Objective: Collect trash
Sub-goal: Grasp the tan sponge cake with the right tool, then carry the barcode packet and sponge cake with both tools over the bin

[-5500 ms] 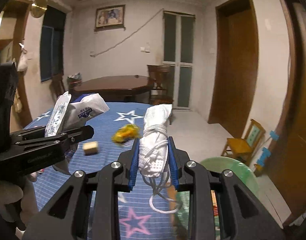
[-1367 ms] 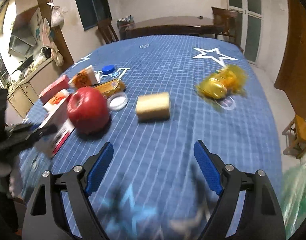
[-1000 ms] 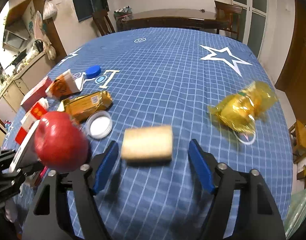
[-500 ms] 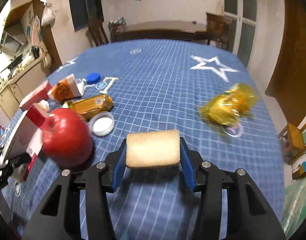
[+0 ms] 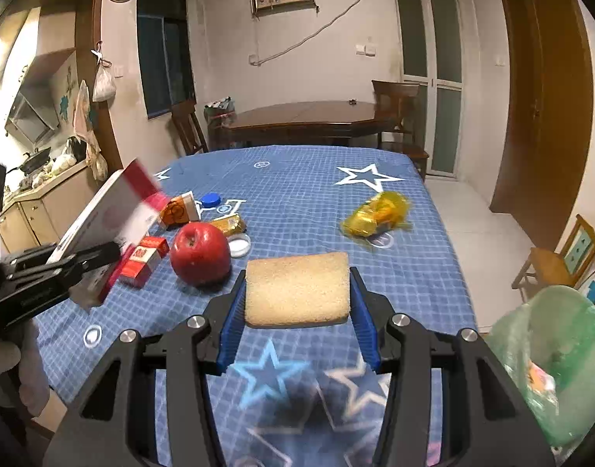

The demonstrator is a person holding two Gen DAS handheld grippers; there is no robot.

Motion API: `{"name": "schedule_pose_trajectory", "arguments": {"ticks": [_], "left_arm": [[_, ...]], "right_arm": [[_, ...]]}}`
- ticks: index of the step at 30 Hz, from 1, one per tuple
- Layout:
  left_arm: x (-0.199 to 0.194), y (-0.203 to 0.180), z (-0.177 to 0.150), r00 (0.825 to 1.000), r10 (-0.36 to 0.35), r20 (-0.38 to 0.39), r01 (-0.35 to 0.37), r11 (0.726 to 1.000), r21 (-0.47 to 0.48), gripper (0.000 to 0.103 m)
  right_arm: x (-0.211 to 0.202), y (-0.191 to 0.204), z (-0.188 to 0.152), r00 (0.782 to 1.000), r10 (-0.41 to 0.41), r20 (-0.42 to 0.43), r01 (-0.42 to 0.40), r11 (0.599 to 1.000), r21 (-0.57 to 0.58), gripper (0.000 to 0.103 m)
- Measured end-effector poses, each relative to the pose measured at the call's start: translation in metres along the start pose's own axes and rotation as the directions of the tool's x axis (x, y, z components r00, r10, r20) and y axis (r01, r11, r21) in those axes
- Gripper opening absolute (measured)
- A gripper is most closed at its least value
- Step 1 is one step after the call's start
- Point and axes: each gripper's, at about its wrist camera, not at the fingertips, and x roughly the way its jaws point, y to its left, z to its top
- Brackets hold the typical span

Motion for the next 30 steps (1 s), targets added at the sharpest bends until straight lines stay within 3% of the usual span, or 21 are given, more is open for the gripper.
{"name": "schedule_pose_trajectory", "arguments": {"ticks": [6, 15, 22, 30], "left_arm": [[0.006, -0.049, 0.004, 0.996, -0.084, -0.022, 0.086, 0.995, 0.054, 0.017], [0.001, -0.118, 0.019, 0.984, -0.174, 0.024, 0.169, 0.977, 0.130, 0.017], [0.005, -0.187, 0.035, 0.955, -0.294, 0.038, 0.282, 0.940, 0.190, 0.017], [0.027, -0.275, 0.047, 0.917, -0.398, -0.014, 0.389, 0.887, 0.247, 0.017]], "right_arm": [[-0.018, -0.022, -0.015, 0.999, -0.035, -0.015, 0.035, 0.999, 0.028, 0.047], [-0.067, -0.053, -0.021, 0.989, -0.138, 0.044, 0.135, 0.989, 0.069, 0.047], [-0.104, -0.098, -0.021, 0.965, -0.254, 0.066, 0.246, 0.962, 0.115, 0.047], [-0.127, -0.164, -0.027, 0.926, -0.377, 0.034, 0.367, 0.916, 0.160, 0.047]]}}
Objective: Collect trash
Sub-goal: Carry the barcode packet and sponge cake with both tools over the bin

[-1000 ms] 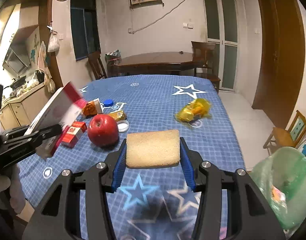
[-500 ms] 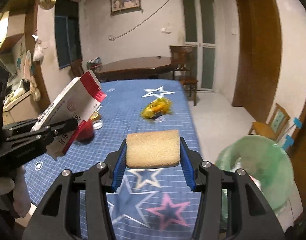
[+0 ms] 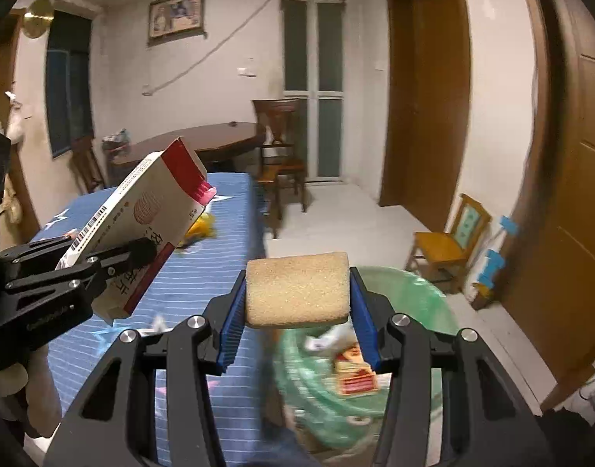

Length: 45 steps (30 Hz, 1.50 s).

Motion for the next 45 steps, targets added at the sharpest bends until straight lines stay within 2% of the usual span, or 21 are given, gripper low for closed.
{"name": "schedule_pose_trajectory", "arguments": {"ticks": [5, 10, 15, 21, 25, 33, 45], "left_arm": [[0.037, -0.038, 0.014, 0.997, -0.056, -0.043, 0.058, 0.998, 0.028, 0.017], [0.083, -0.059, 0.019, 0.987, -0.102, -0.127, 0.107, 0.994, 0.035, 0.017], [0.131, -0.072, 0.015, 0.969, -0.123, -0.215, 0.132, 0.991, 0.025, 0.017], [0.180, -0.069, 0.013, 0.952, -0.124, -0.281, 0.135, 0.991, 0.021, 0.017], [0.204, -0.071, 0.010, 0.943, -0.124, -0.310, 0.136, 0.991, 0.019, 0.017], [0.236, -0.069, 0.000, 0.934, -0.121, -0.336, 0.134, 0.991, 0.016, 0.017], [0.229, -0.076, -0.005, 0.935, -0.119, -0.334, 0.131, 0.991, 0.013, 0.017]], "right_arm": [[0.007, -0.031, 0.001, 0.999, -0.044, -0.030, 0.044, 0.999, 0.019, 0.047], [0.029, -0.063, -0.002, 0.993, -0.048, -0.106, 0.053, 0.997, 0.048, 0.047], [0.050, -0.088, -0.011, 0.983, -0.030, -0.181, 0.048, 0.994, 0.096, 0.047], [0.077, -0.110, -0.027, 0.963, 0.003, -0.268, 0.035, 0.990, 0.137, 0.047], [0.088, -0.123, -0.034, 0.955, 0.020, -0.294, 0.031, 0.985, 0.167, 0.047], [0.091, -0.129, -0.036, 0.954, 0.030, -0.299, 0.024, 0.984, 0.177, 0.047], [0.093, -0.128, -0.035, 0.953, 0.033, -0.301, 0.021, 0.984, 0.174, 0.048]]}}
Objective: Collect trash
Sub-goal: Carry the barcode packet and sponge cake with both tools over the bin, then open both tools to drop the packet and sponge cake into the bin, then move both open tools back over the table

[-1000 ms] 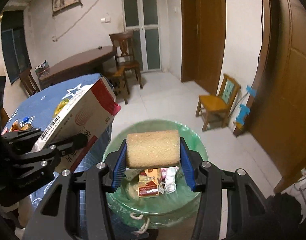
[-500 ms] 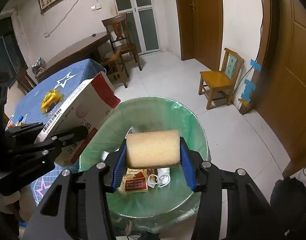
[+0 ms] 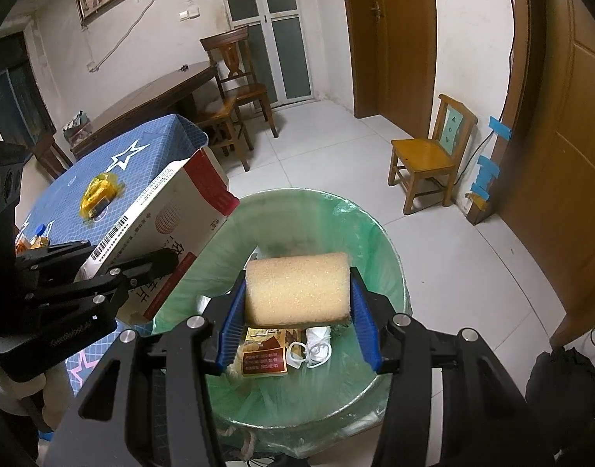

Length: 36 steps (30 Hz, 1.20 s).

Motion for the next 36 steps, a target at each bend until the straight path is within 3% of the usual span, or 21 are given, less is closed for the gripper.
{"name": "schedule_pose_trajectory", "arguments": {"ticks": [4, 8, 24, 31, 36], "left_arm": [[0.000, 0.001, -0.001, 1.000, 0.008, 0.000, -0.008, 1.000, -0.002, 0.020], [-0.001, 0.008, -0.002, 0.999, 0.033, 0.001, -0.033, 0.999, -0.011, 0.064], [-0.041, 0.027, -0.020, 0.999, 0.043, 0.024, -0.043, 0.999, -0.030, 0.064], [-0.088, 0.067, -0.070, 0.997, 0.079, 0.028, -0.076, 0.994, -0.081, 0.064], [-0.122, 0.090, -0.100, 0.994, 0.103, 0.042, -0.098, 0.989, -0.108, 0.064]], "right_arm": [[-0.001, 0.000, -0.001, 1.000, -0.002, -0.001, 0.002, 1.000, 0.001, 0.049], [0.000, -0.001, 0.002, 1.000, -0.005, 0.012, 0.004, 1.000, 0.019, 0.068], [-0.021, 0.007, -0.004, 0.997, 0.038, 0.072, -0.040, 0.999, 0.025, 0.068], [-0.037, 0.063, -0.034, 0.984, 0.122, 0.130, -0.116, 0.992, -0.056, 0.072], [-0.049, 0.100, -0.053, 0.966, 0.191, 0.172, -0.181, 0.981, -0.071, 0.082]]}}
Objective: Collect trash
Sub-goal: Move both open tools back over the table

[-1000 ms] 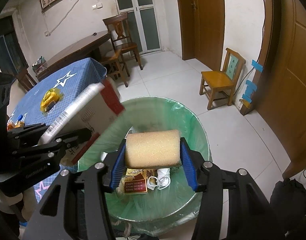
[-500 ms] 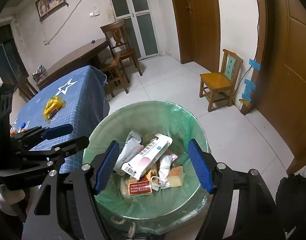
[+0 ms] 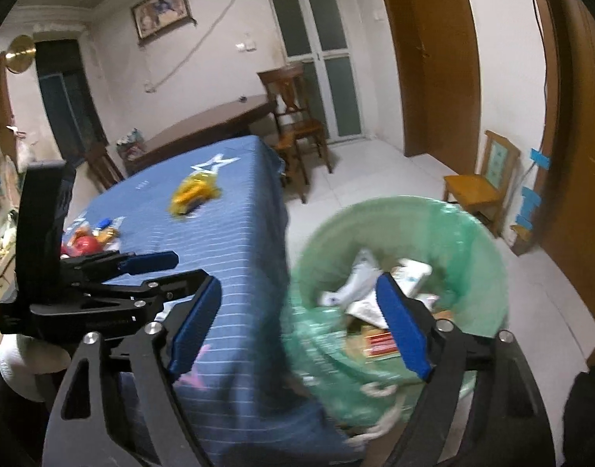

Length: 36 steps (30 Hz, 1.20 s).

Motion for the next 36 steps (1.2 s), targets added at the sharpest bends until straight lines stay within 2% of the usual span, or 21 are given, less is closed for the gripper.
{"name": "schedule_pose_trajectory", "arguments": {"ticks": [6, 11, 15, 17, 20, 22, 25, 30, 36], "left_arm": [[-0.052, 0.056, -0.035, 0.998, 0.053, 0.036, -0.050, 0.996, -0.068, 0.067], [-0.106, 0.139, -0.076, 0.985, 0.164, 0.052, -0.150, 0.967, -0.206, 0.069], [-0.150, 0.209, -0.109, 0.963, 0.264, 0.048, -0.233, 0.913, -0.333, 0.069], [-0.172, 0.247, -0.126, 0.942, 0.334, 0.034, -0.294, 0.869, -0.399, 0.072], [-0.190, 0.295, -0.141, 0.922, 0.388, -0.005, -0.344, 0.810, -0.474, 0.072], [-0.193, 0.321, -0.146, 0.912, 0.408, -0.040, -0.373, 0.784, -0.495, 0.072], [-0.188, 0.339, -0.145, 0.911, 0.407, -0.066, -0.387, 0.789, -0.477, 0.072], [-0.169, 0.358, -0.137, 0.925, 0.365, -0.109, -0.371, 0.800, -0.472, 0.072], [-0.141, 0.356, -0.134, 0.921, 0.364, -0.138, -0.387, 0.815, -0.431, 0.072]], "right_arm": [[0.002, 0.037, -0.014, 0.997, 0.070, -0.019, -0.071, 0.997, -0.024, 0.086], [0.010, 0.067, -0.023, 0.992, 0.113, -0.058, -0.116, 0.991, -0.058, 0.087], [0.019, 0.086, -0.027, 0.986, 0.144, -0.088, -0.150, 0.986, -0.069, 0.087], [0.025, 0.099, -0.029, 0.982, 0.160, -0.104, -0.169, 0.982, -0.079, 0.088], [0.033, 0.116, -0.031, 0.976, 0.181, -0.124, -0.194, 0.976, -0.097, 0.088], [0.038, 0.128, -0.032, 0.971, 0.195, -0.137, -0.210, 0.972, -0.108, 0.088], [0.044, 0.145, -0.032, 0.966, 0.210, -0.151, -0.230, 0.965, -0.128, 0.088], [0.056, 0.162, -0.032, 0.957, 0.227, -0.181, -0.254, 0.957, -0.142, 0.088], [0.073, 0.172, -0.024, 0.944, 0.255, -0.209, -0.284, 0.951, -0.125, 0.088]]}}
